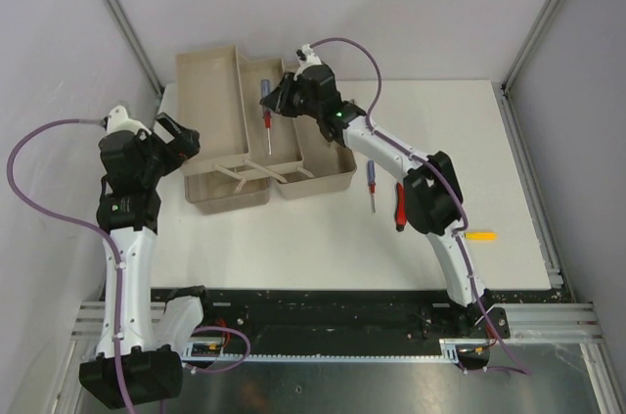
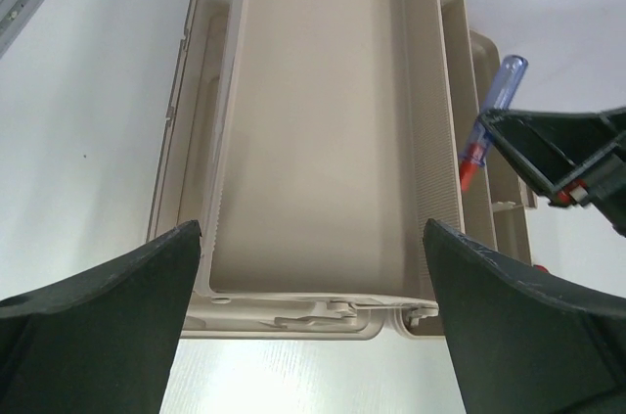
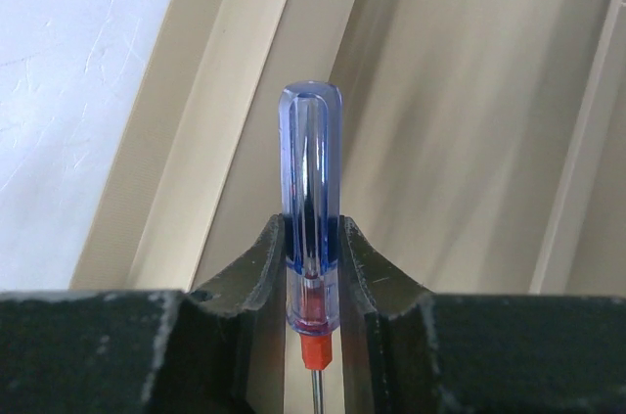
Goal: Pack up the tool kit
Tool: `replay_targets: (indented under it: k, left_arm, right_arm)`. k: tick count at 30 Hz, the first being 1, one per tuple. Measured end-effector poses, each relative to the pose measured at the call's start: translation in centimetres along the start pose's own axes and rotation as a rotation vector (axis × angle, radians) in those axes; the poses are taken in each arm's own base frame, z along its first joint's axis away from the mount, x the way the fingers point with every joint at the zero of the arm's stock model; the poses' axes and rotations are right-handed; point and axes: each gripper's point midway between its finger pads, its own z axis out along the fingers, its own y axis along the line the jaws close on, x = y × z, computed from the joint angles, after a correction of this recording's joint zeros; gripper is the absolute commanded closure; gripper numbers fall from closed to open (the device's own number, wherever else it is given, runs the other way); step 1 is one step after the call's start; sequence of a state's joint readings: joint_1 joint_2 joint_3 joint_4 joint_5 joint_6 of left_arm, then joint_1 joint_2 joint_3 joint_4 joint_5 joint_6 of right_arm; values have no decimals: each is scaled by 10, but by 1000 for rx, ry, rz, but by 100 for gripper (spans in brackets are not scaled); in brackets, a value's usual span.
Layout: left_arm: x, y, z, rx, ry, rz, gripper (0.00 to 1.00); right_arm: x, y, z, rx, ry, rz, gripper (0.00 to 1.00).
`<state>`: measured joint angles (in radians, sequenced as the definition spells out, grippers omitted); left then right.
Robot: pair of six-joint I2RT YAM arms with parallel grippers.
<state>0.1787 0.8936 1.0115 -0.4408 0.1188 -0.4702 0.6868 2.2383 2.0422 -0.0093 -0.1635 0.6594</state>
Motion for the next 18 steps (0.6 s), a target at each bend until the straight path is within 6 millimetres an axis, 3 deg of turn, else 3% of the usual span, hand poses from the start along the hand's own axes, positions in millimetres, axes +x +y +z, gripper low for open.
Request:
replay_targets:
  k: [4,9,14,18]
  left_arm:
    - [2,0,-3,-2,6,-2,1]
    - [6,1,-4,-2,23,-4,1]
    - [7,1,-4,-3,27,-4,1]
    - [7,0,-4,2,31,-4,1]
  right_arm:
    - [0,-4,18,9,-20,-24,94]
    - [17,-13,22,73,-11,-117,90]
    - [33,0,26,85,-12,-160,65]
    - [43,-1,29,106,-2,-166,51]
